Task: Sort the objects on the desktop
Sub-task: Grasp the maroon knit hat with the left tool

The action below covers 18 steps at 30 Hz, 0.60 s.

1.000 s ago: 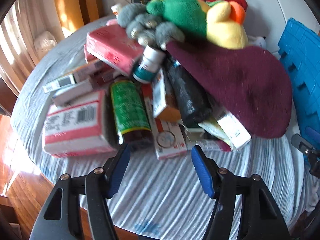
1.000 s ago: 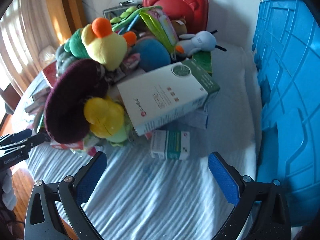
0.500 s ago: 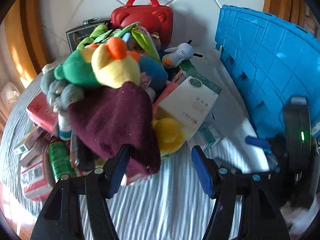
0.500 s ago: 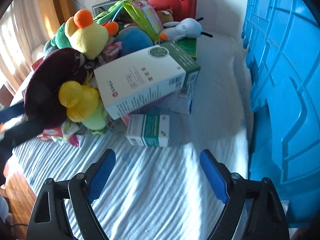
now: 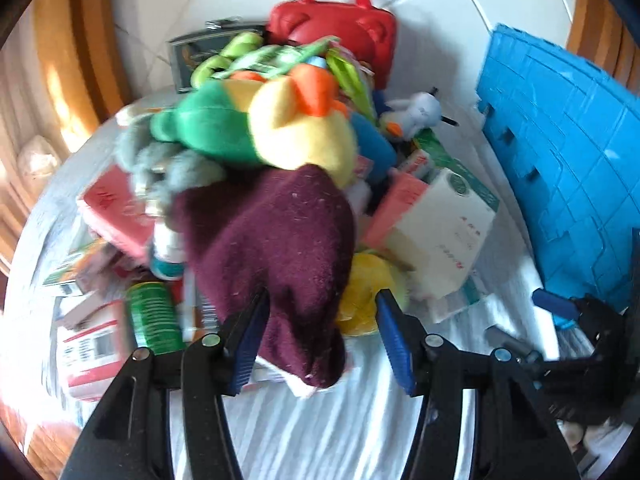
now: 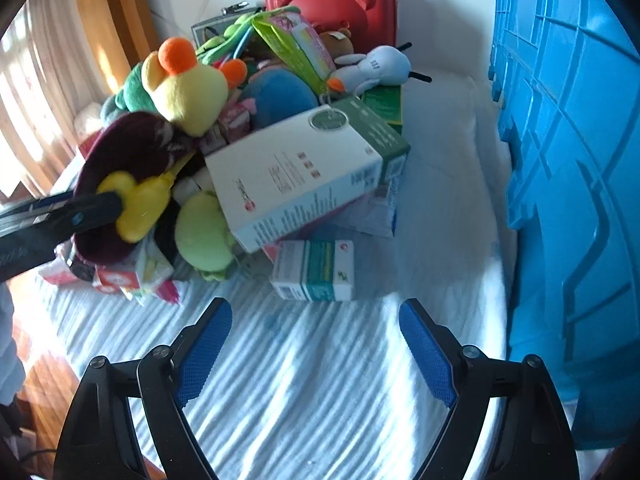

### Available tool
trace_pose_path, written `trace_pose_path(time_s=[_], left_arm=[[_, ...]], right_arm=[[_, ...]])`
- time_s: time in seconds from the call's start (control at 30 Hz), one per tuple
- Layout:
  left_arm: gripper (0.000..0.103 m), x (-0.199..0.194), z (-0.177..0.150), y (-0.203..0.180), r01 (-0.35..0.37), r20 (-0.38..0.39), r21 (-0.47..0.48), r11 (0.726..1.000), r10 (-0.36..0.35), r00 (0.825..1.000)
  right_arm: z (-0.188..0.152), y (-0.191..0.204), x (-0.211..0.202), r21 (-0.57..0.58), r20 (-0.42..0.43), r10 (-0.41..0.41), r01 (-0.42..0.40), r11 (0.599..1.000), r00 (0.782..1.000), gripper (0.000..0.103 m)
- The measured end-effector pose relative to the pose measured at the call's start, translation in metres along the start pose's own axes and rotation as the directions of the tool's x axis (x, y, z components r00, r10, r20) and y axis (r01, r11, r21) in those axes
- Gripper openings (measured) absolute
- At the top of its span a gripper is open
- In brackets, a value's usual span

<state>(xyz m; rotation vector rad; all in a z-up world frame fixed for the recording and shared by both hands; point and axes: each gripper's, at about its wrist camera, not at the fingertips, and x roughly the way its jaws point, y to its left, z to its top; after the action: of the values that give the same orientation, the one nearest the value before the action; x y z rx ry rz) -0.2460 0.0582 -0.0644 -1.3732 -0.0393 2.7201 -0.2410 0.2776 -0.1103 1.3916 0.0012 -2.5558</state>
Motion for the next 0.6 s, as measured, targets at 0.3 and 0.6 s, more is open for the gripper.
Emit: trace_pose_path(time_s=[0.3, 0.6], left_arm=[[0.062, -0.032, 0.001, 0.038, -0.008, 0.02, -0.05, 0.999, 0.009, 1.0], [0.064, 0.011, 0.02, 0.074, -0.009, -0.097, -0.176, 0.984, -0.008, 0.995]], right_arm=[[0.024, 0.026, -0.003, -0.018, 0.007, 0.068, -0.068, 0.998, 0.998, 0.087], [0.039, 0.061, -0.005, -0.056, 0.021, 0.087, -0.086, 0.995, 0.996, 0.087]])
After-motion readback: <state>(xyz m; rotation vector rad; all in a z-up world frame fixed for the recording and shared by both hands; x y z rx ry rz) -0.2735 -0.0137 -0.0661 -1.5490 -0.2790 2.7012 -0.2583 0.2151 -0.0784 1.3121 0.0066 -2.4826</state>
